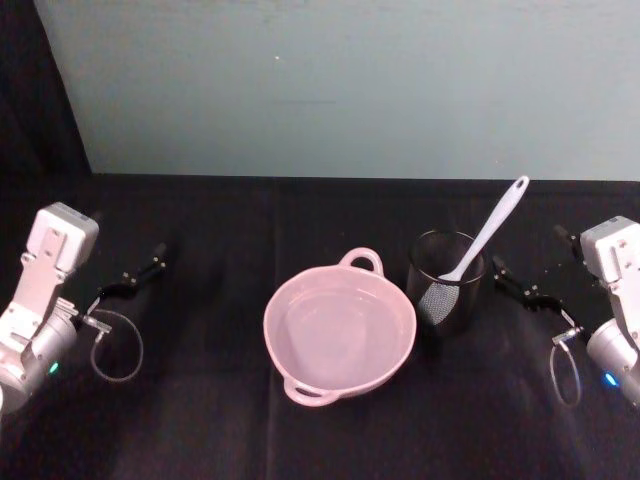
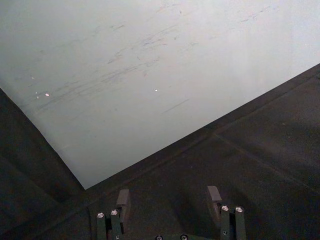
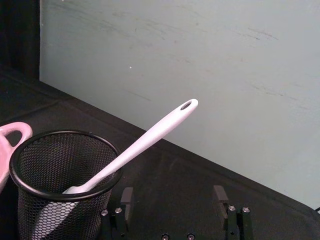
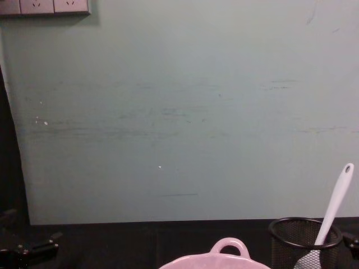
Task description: Use the one hand to pick up the spoon and stir the clear water in the bowl.
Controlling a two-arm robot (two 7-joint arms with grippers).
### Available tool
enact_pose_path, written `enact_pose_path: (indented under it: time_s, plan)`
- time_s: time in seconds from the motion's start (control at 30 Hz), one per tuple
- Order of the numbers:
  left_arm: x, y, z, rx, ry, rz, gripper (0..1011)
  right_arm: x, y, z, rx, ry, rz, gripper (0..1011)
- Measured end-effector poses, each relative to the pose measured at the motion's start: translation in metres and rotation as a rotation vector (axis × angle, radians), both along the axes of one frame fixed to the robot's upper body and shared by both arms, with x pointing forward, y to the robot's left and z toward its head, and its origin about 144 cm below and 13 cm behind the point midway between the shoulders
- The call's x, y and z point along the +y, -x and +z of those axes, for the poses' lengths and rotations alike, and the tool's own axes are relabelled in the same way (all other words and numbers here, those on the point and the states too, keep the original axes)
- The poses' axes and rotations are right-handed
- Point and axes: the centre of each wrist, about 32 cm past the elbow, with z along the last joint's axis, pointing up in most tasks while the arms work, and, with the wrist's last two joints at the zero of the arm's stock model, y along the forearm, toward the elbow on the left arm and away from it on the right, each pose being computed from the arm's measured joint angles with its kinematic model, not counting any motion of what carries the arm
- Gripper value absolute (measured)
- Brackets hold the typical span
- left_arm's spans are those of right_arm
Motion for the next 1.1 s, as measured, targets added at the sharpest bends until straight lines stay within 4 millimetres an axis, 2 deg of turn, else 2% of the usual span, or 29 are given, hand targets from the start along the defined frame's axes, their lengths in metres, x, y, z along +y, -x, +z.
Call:
enact_pose_path:
  time_s: [1.1]
  plan:
    - [0.0,0.0,0.0,0.0,0.0,0.0,1005,0.0,0.0,0.0,0.0,0.0,0.0,1002]
